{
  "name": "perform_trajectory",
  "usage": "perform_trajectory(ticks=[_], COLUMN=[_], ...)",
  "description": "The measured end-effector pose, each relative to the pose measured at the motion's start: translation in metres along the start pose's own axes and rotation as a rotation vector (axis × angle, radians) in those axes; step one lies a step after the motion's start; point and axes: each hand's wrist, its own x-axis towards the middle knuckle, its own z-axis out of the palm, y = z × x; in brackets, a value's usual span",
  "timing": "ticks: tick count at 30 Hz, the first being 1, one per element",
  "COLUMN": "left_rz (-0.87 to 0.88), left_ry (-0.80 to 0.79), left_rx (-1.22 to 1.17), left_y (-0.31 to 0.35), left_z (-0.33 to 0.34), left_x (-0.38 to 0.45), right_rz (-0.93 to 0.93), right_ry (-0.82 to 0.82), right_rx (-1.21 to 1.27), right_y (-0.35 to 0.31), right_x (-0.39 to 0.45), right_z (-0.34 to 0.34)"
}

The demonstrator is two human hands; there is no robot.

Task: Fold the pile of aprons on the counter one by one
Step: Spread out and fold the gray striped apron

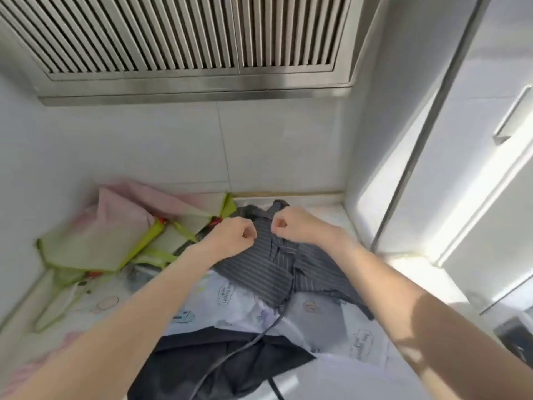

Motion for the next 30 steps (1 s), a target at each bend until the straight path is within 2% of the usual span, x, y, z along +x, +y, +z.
perform_trajectory(ticks=[3,6,10,12,15,16,18,21,23,26,30], left_rz=[-0.046,-0.044,-0.045,-0.045,-0.020,-0.017,-0.082,-0.177,-0.162,-0.067,0.062], left_ry=[-0.086,-0.078,-0.109,-0.115,-0.083,-0.040,0.152,0.288,0.281,0.197,0.235], left_rx=[-0.047,-0.045,0.006,-0.008,-0.101,-0.229,-0.466,-0.601,-0.639,-0.566,-0.401], left_y=[-0.041,-0.065,-0.084,-0.090,-0.091,-0.086,-0.071,-0.053,-0.049,-0.040,-0.019], left_z=[0.023,0.035,0.045,0.043,0.033,0.028,0.007,-0.034,-0.060,-0.099,-0.145], left_x=[-0.015,-0.021,-0.019,-0.011,0.013,0.018,0.033,0.044,0.045,0.032,0.007], right_rz=[0.145,0.321,0.572,0.485,0.142,0.039,-0.090,-0.119,-0.133,-0.166,-0.106], right_ry=[-0.155,-0.239,-0.252,-0.275,-0.325,-0.327,-0.289,-0.107,-0.011,0.076,0.216], right_rx=[0.023,0.077,0.273,0.418,0.359,0.332,0.353,0.603,0.717,0.598,0.222], right_y=[0.009,0.025,0.036,0.019,-0.028,-0.047,-0.076,-0.095,-0.096,-0.104,-0.119], right_x=[0.020,0.036,0.045,0.055,0.074,0.076,0.075,0.066,0.061,0.047,0.024], right_z=[0.062,0.113,0.149,0.126,0.053,0.028,-0.025,-0.083,-0.111,-0.146,-0.189])
